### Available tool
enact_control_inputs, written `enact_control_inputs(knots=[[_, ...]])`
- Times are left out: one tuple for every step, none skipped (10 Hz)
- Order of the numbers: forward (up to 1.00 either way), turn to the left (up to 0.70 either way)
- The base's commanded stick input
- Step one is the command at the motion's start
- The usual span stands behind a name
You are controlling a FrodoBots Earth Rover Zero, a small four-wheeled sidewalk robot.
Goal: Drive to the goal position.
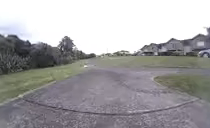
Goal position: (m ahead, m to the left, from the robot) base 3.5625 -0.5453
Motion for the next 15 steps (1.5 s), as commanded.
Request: enact_control_inputs(knots=[[0.70, 0.00], [0.70, 0.00], [0.70, 0.01], [0.70, 0.05], [0.70, -0.13], [0.70, -0.35], [0.70, -0.35], [0.70, -0.21], [0.70, 0.00], [0.70, 0.00], [0.70, 0.00], [0.70, 0.00], [0.70, 0.00], [0.70, 0.00], [0.70, -0.06]])
